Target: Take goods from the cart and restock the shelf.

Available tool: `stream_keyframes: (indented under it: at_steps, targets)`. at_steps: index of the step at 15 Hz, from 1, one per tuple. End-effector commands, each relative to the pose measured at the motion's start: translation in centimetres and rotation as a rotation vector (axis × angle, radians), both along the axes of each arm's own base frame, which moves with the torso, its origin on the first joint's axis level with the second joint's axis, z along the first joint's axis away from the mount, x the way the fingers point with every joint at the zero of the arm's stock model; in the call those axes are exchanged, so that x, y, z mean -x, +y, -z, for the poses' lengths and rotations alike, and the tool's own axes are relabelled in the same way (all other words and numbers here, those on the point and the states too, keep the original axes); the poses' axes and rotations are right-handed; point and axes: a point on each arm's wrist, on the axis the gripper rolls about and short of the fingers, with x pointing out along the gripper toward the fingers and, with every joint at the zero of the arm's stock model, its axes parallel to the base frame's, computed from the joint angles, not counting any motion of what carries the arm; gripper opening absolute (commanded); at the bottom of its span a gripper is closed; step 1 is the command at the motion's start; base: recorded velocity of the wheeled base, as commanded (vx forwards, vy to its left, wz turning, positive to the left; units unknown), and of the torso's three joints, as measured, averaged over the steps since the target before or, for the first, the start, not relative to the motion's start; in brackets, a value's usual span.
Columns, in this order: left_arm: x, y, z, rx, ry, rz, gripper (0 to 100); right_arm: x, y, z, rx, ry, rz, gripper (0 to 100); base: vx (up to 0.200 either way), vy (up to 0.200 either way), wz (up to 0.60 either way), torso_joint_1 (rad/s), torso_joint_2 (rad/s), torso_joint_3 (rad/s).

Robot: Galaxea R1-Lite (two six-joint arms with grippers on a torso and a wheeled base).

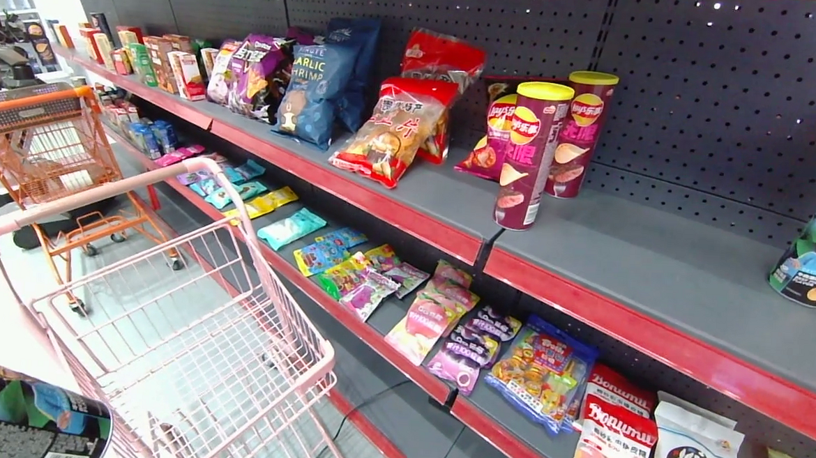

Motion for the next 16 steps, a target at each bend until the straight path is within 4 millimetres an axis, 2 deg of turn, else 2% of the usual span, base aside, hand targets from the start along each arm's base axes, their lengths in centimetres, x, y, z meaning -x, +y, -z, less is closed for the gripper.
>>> stream_keyframes:
  at_steps: [1,6,16]
  targets:
    - [-0.01,0.0,0.11,-0.011,0.001,0.0,0,0.01,0.0,-0.05,0.001,-0.001,-0.001,100,0.0,0.0,0.0,0.168,-0.43,-0.237]
    - [-0.1,0.01,0.21,-0.026,0.007,0.001,0,-0.01,0.0,0.0,0.001,0.001,-0.003,100,0.0,0.0,0.0,0.208,-0.49,-0.294]
    - [-0.17,-0.07,0.31,-0.024,0.018,0.056,0,0.01,0.0,-0.05,-0.001,-0.001,-0.003,100,0.0,0.0,0.0,0.168,-0.37,-0.21]
